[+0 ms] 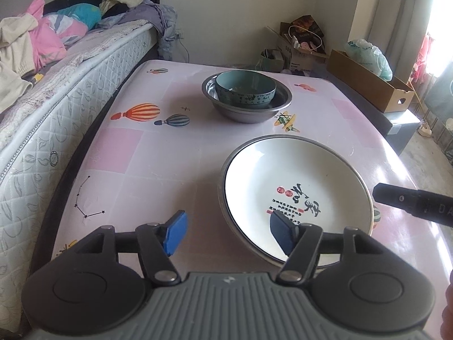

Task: Organize plates and bowls
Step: 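Open both grippers and lift them away from the stacked dishes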

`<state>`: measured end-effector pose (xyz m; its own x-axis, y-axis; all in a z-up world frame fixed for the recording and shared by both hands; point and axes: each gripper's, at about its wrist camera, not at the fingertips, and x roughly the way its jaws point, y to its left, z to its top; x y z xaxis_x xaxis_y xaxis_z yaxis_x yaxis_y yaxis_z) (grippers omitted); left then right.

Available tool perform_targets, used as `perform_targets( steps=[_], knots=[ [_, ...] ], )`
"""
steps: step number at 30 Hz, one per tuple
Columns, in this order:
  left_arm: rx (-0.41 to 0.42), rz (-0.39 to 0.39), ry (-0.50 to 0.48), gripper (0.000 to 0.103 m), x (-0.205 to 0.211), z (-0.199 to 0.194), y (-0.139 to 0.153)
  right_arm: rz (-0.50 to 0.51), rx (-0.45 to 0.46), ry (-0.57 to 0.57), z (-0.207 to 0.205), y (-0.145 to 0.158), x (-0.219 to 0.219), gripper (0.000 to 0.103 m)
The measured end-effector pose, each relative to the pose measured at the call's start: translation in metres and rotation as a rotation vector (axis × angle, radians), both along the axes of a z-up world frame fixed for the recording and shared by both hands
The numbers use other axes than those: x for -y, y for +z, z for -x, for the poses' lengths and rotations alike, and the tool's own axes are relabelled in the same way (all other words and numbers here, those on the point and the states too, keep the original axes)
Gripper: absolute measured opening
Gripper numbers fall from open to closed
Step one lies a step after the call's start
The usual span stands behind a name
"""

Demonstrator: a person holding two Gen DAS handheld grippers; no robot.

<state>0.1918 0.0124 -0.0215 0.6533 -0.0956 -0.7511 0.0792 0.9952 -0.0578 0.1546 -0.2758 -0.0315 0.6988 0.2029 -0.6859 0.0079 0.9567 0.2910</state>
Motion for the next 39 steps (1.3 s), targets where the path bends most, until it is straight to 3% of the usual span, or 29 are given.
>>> perform_targets(
  steps=[6,13,19,23,27,33,36,39],
  knots=[
    [0.023,-0.003,0.004,0.068,-0.004,0.011,0.010,0.027,0.049,0.015,0.013,0.021,-0.006,0.102],
    [0.034,-0.002,0.027,0.069,-0.012,0.021,0.016,0.110,0.130,0.000,0.031,0.050,-0.011,0.102],
    [0.048,0.004,0.049,0.070,-0.020,0.027,0.022,0.274,0.229,-0.056,0.046,0.072,-0.016,0.102],
    [0.053,0.004,0.059,0.071,-0.025,0.029,0.023,0.411,0.305,-0.028,0.056,0.085,-0.024,0.102],
    [0.062,0.000,0.070,0.077,-0.029,0.031,0.023,0.460,0.333,-0.008,0.061,0.100,-0.029,0.102],
    [0.120,-0.007,0.092,0.101,-0.034,0.038,0.026,0.396,0.352,0.031,0.072,0.112,-0.026,0.102],
    [0.156,0.010,0.103,0.103,-0.039,0.042,0.028,0.337,0.296,0.027,0.072,0.107,-0.024,0.102],
    [0.136,0.033,0.102,0.103,-0.043,0.041,0.026,0.250,0.269,0.018,0.076,0.101,-0.022,0.102]
  ],
)
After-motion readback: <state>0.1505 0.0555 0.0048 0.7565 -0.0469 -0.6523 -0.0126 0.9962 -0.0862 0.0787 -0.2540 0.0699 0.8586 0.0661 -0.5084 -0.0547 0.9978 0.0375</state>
